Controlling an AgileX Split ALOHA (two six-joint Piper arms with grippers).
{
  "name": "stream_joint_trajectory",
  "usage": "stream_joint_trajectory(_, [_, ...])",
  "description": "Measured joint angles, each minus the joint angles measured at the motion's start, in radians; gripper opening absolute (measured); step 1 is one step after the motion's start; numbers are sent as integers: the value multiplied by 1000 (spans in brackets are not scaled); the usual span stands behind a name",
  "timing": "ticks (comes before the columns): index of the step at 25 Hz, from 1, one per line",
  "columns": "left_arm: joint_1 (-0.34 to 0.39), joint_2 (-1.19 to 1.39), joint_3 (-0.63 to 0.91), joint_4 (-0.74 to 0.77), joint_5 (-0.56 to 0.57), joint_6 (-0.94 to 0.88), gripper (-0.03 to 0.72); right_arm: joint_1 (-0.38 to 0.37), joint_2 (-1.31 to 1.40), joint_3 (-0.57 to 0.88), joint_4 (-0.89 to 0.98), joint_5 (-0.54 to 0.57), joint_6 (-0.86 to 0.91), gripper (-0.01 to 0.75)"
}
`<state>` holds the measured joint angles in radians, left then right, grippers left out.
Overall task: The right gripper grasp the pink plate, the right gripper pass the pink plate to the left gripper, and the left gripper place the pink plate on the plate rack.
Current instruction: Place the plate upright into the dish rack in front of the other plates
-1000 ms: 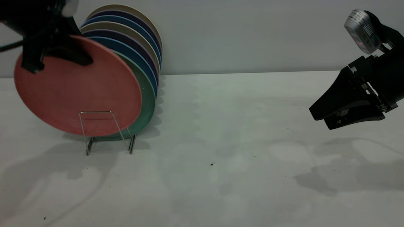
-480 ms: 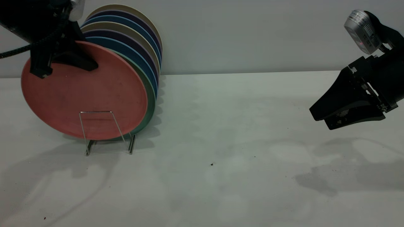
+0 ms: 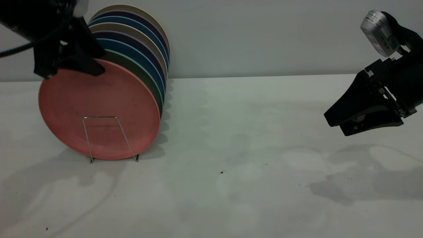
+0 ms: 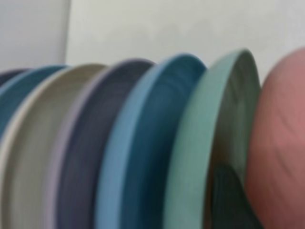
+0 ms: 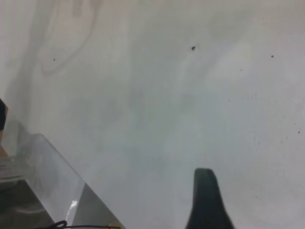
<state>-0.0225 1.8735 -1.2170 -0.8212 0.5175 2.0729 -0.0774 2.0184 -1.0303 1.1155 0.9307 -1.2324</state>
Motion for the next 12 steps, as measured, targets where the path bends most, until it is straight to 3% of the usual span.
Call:
stream_joint_trajectory(4, [0,-68,0,-23,22,-6,401,0,0,0,0,-1,0,532])
stream_joint_trajectory(8, [0,-144,0,-25,126,-96,401,0,0,0,0,1,-3,532])
stream_joint_trajectory(12, [0,-192,0,-24,240,-383,399,0,0,0,17,28,-8,532])
